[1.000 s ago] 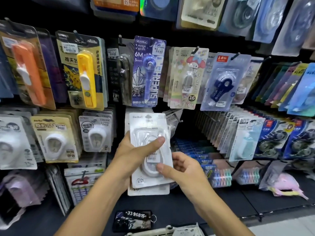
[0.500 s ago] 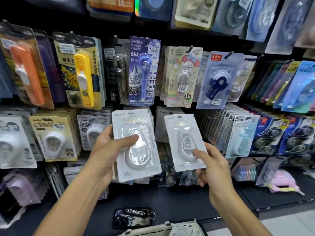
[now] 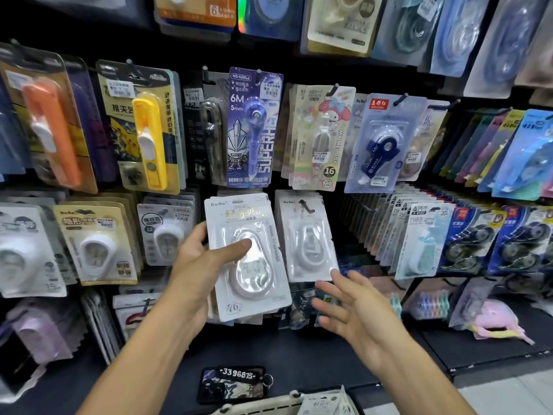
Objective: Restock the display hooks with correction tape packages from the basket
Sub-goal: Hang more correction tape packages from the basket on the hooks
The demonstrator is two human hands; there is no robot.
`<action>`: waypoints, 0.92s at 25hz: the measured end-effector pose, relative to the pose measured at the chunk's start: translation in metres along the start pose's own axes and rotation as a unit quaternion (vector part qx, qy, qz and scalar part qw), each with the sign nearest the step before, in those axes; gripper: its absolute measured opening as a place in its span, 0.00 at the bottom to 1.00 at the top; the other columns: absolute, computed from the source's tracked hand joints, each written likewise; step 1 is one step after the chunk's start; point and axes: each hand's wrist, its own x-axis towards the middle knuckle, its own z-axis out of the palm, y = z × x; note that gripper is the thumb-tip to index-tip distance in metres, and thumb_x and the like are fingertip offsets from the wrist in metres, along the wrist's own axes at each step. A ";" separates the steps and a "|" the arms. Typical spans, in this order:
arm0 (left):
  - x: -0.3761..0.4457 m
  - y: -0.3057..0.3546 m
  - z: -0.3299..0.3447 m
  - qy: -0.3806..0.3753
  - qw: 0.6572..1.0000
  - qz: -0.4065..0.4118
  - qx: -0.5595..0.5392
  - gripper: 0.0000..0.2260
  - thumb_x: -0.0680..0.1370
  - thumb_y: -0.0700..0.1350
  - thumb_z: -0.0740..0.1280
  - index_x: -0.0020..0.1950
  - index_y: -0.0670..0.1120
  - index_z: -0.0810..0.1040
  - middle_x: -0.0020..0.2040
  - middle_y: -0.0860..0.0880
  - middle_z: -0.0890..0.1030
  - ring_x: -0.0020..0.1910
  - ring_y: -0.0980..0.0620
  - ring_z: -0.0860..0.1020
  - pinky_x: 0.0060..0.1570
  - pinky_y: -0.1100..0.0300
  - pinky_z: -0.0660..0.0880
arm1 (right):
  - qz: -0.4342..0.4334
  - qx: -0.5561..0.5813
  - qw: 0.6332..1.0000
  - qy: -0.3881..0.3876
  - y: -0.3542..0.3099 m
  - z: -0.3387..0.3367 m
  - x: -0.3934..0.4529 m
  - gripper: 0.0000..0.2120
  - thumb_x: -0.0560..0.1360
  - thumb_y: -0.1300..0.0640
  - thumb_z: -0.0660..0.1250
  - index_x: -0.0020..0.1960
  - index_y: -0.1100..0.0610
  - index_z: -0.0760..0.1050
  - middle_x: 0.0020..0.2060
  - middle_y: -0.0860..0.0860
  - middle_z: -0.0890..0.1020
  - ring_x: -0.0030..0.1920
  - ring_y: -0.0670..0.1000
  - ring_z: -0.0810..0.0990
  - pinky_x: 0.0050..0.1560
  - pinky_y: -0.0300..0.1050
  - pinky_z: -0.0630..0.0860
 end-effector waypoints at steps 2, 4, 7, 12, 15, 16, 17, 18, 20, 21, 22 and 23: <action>0.000 -0.004 0.005 0.001 1.000 0.006 0.001 0.28 0.61 0.42 0.79 0.60 0.49 0.79 0.52 0.47 0.88 0.50 0.45 0.87 0.53 0.46 0.81 | 0.010 -0.011 0.998 -0.053 0.004 0.010 -0.004 0.23 0.74 0.50 0.74 0.67 0.50 0.71 0.54 0.54 0.86 0.45 0.55 0.87 0.39 0.51 0.82; -0.002 -0.009 0.012 -0.002 1.000 0.008 0.009 0.29 0.60 0.44 0.81 0.60 0.50 0.79 0.52 0.47 0.88 0.49 0.44 0.87 0.50 0.46 0.83 | -0.050 -0.087 0.986 -0.132 0.008 0.022 -0.008 0.22 0.70 0.47 0.77 0.62 0.50 0.78 0.52 0.52 0.87 0.45 0.52 0.86 0.42 0.48 0.81; -0.003 -0.013 0.017 -0.040 0.999 -0.004 0.037 0.29 0.62 0.49 0.81 0.62 0.50 0.79 0.54 0.47 0.88 0.51 0.45 0.87 0.50 0.47 0.84 | -0.114 -0.167 0.972 -0.124 0.012 0.034 -0.009 0.12 0.73 0.52 0.77 0.54 0.54 0.82 0.47 0.52 0.87 0.42 0.49 0.85 0.37 0.43 0.80; 0.006 -0.009 0.008 -0.019 0.999 -0.020 0.030 0.18 0.73 0.37 0.75 0.62 0.48 0.81 0.54 0.46 0.88 0.53 0.45 0.86 0.54 0.47 0.81 | -0.063 -0.037 0.997 -0.027 0.000 0.022 0.003 0.06 0.77 0.58 0.71 0.51 0.59 0.77 0.41 0.54 0.87 0.27 0.55 0.80 0.24 0.44 0.77; 0.009 -0.003 0.003 0.023 0.999 -0.001 0.042 0.13 0.76 0.35 0.73 0.56 0.51 0.82 0.51 0.49 0.88 0.50 0.48 0.87 0.49 0.50 0.82 | -0.096 -0.086 0.991 0.041 -0.003 0.010 0.008 0.03 0.76 0.57 0.70 0.45 0.56 0.79 0.29 0.55 0.81 0.20 0.50 0.68 0.22 0.41 0.66; 0.010 -0.002 0.001 0.029 0.999 0.011 0.045 0.14 0.76 0.34 0.72 0.55 0.51 0.82 0.50 0.50 0.88 0.49 0.50 0.87 0.45 0.53 0.83 | -0.112 -0.098 0.988 0.051 -0.002 0.007 0.008 0.03 0.76 0.56 0.69 0.43 0.55 0.80 0.26 0.53 0.78 0.19 0.49 0.67 0.21 0.40 0.63; 0.010 -0.001 0.000 0.033 0.998 0.021 0.046 0.14 0.77 0.33 0.72 0.55 0.52 0.81 0.50 0.52 0.88 0.49 0.51 0.87 0.42 0.57 0.83 | -0.120 -0.105 0.986 0.057 -0.002 0.006 0.007 0.04 0.75 0.56 0.69 0.43 0.54 0.81 0.24 0.51 0.76 0.20 0.48 0.66 0.20 0.39 0.61; 0.010 -0.001 0.000 0.038 0.998 0.028 0.047 0.15 0.77 0.33 0.71 0.55 0.52 0.81 0.50 0.52 0.88 0.49 0.53 0.87 0.41 0.60 0.82 | -0.119 -0.108 0.985 0.061 -0.001 0.006 0.005 0.03 0.74 0.55 0.69 0.42 0.52 0.82 0.23 0.48 0.75 0.20 0.47 0.66 0.20 0.39 0.60; 0.010 -0.001 0.001 0.045 0.997 0.032 0.044 0.16 0.77 0.32 0.70 0.56 0.52 0.81 0.51 0.53 0.88 0.50 0.53 0.87 0.42 0.60 0.82 | -0.103 -0.098 0.988 0.068 0.001 0.006 0.002 0.05 0.74 0.55 0.69 0.42 0.49 0.83 0.23 0.47 0.73 0.22 0.46 0.65 0.21 0.38 0.59; 0.009 -0.001 0.002 0.047 0.998 0.033 0.039 0.16 0.77 0.32 0.70 0.56 0.52 0.81 0.51 0.52 0.88 0.50 0.53 0.87 0.43 0.59 0.81 | -0.097 -0.092 0.989 0.070 0.002 0.004 0.002 0.05 0.74 0.55 0.69 0.41 0.48 0.83 0.24 0.47 0.72 0.23 0.46 0.64 0.21 0.38 0.58; 0.009 -0.001 0.002 0.048 0.998 0.035 0.035 0.16 0.77 0.32 0.70 0.57 0.52 0.82 0.52 0.52 0.88 0.50 0.53 0.87 0.43 0.60 0.81 | -0.094 -0.089 0.989 0.071 0.001 0.003 0.002 0.05 0.74 0.55 0.69 0.41 0.48 0.83 0.24 0.47 0.71 0.23 0.46 0.63 0.22 0.38 0.58; 0.008 -0.001 0.002 0.049 0.998 0.038 0.031 0.16 0.77 0.32 0.70 0.57 0.51 0.82 0.52 0.52 0.88 0.50 0.53 0.87 0.42 0.61 0.81 | -0.090 -0.083 0.990 0.070 0.000 0.002 0.002 0.04 0.74 0.55 0.70 0.43 0.49 0.83 0.25 0.47 0.71 0.23 0.47 0.62 0.22 0.39 0.58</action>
